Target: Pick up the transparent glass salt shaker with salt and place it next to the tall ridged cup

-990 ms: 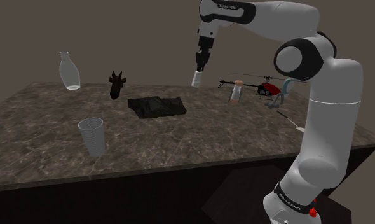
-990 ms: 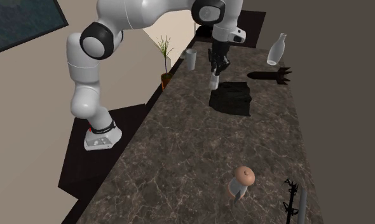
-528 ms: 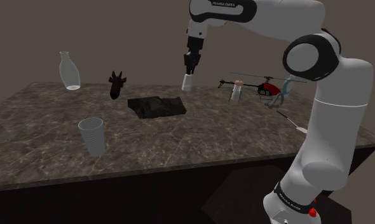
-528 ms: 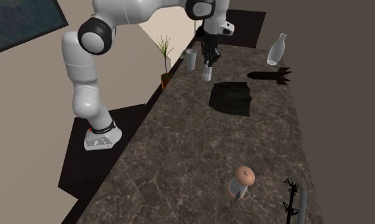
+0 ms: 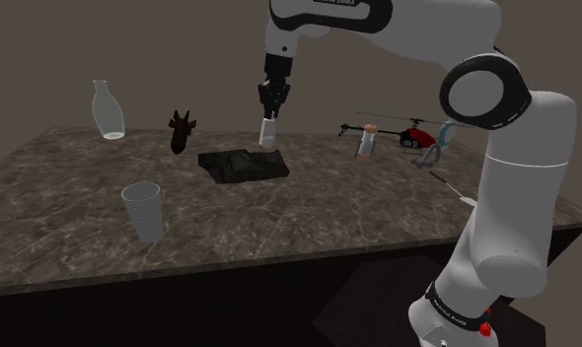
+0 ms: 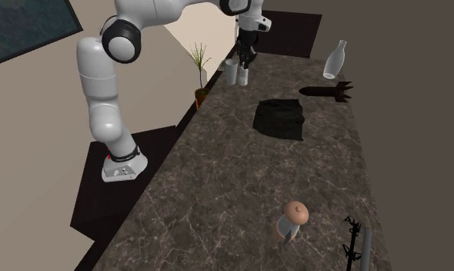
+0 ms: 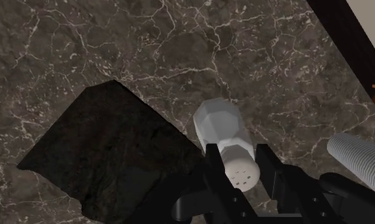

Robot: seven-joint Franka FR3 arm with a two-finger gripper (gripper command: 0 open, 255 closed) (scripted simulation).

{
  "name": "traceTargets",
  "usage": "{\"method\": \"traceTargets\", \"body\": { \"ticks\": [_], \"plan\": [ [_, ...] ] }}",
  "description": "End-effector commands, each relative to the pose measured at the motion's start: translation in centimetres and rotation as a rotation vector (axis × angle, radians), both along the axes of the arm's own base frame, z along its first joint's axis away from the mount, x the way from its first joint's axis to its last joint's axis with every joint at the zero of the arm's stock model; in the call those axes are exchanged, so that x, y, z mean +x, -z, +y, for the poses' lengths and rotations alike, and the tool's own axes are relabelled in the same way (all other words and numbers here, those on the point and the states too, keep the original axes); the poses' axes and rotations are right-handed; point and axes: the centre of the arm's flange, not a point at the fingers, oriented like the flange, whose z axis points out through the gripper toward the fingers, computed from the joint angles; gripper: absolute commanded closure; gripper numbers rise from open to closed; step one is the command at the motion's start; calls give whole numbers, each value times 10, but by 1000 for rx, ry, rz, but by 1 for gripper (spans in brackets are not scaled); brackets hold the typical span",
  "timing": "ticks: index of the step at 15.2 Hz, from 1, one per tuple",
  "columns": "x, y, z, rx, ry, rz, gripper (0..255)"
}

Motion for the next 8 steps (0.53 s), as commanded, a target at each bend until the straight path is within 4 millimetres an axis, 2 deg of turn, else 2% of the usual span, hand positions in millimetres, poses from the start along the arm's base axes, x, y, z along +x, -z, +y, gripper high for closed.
{"method": "traceTargets", "body": {
  "ticks": [1, 8],
  "plan": [
    [-1, 2, 27, 0, 1, 0, 255],
    [0, 2, 120, 0, 1, 0, 255]
  ]
}}
